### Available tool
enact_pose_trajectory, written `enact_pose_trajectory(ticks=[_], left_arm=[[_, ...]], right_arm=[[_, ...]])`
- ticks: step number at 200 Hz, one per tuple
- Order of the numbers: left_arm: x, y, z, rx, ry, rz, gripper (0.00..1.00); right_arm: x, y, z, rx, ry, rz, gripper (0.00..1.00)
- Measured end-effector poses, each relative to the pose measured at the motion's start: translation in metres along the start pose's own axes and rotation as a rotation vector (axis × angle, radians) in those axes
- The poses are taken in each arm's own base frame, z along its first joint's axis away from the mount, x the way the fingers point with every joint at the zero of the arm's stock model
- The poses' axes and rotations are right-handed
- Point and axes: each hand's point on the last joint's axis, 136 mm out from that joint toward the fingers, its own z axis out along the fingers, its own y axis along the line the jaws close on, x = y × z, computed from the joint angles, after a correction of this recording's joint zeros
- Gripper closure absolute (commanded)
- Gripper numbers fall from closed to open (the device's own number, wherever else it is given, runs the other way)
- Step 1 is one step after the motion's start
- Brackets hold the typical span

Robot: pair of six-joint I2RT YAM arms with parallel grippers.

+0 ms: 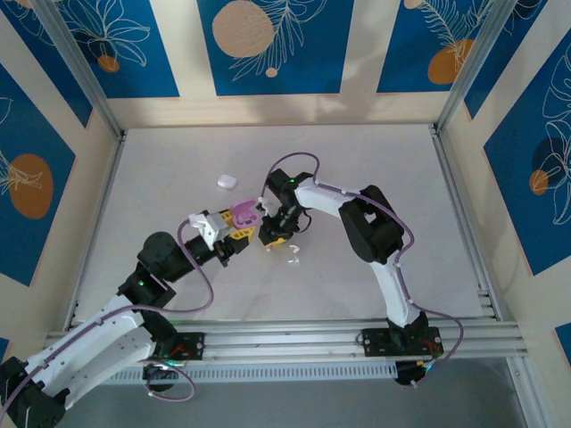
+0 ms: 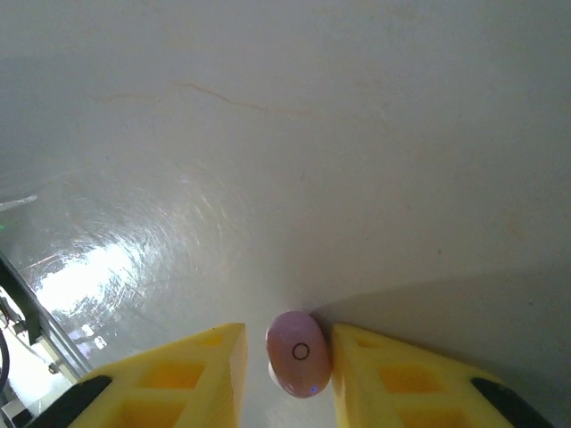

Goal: Insert the wireless bluetooth earbuds into the charging case

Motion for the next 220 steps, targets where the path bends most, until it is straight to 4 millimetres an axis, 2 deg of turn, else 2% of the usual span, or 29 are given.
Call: enact_pose_trajectory(ticks=[43,220], left_arm=[[-0.0009,0.0,-0.0003,0.0,-0.003,0.001,0.7],[0.0013,0.0001,0.0009,0.001,0.004,-0.001,0.7]], right_arm=[[-0.0002,-0.0019,0.0002,0.012,-0.001,0.001,0.73],[-0.001,-0.0021,0.0002,0.008,-0.003,0.022,0.72]])
